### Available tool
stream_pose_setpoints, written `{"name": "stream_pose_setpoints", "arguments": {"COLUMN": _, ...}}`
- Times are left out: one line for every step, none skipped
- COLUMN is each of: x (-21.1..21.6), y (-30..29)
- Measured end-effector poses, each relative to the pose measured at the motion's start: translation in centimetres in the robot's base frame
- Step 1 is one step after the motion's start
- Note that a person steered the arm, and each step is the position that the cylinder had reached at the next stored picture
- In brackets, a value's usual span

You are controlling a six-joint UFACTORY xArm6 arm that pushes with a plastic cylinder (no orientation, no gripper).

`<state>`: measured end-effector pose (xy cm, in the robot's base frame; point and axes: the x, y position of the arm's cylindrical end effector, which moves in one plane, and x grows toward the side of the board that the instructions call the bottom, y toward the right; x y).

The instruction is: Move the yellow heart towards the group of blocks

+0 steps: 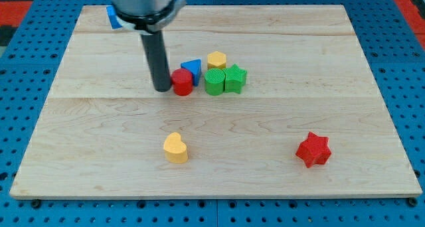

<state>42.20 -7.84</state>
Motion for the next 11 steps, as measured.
{"name": "stream_pose_setpoints", "arguments": {"x": 3.0, "y": -0.1}}
{"name": "stream_pose_setpoints", "arguments": {"x": 8.7, "y": -1.3}}
{"name": "stream_pose_setpoints", "arguments": {"x": 13.4, "y": -2.6}}
{"name": "stream_pose_setpoints", "arguments": {"x": 16.3, "y": -0.1}}
{"name": "stream_pose_setpoints", "arguments": {"x": 12.7, "y": 5.3}}
{"name": "stream_pose_setpoints", "arguments": {"x": 8.9, "y": 7.2}}
{"name": "stream_pose_setpoints", "arguments": {"x": 8.6, "y": 7.5}}
{"name": "stream_pose_setpoints", "arguments": {"x": 9.7, "y": 7.0}}
{"name": "stream_pose_setpoints", "arguments": {"x": 6.6, "y": 2.5}}
{"name": "stream_pose_setpoints", "arguments": {"x": 6.6, "y": 1.0}}
{"name": "stream_pose_setpoints", "arguments": {"x": 5.0, "y": 0.3}}
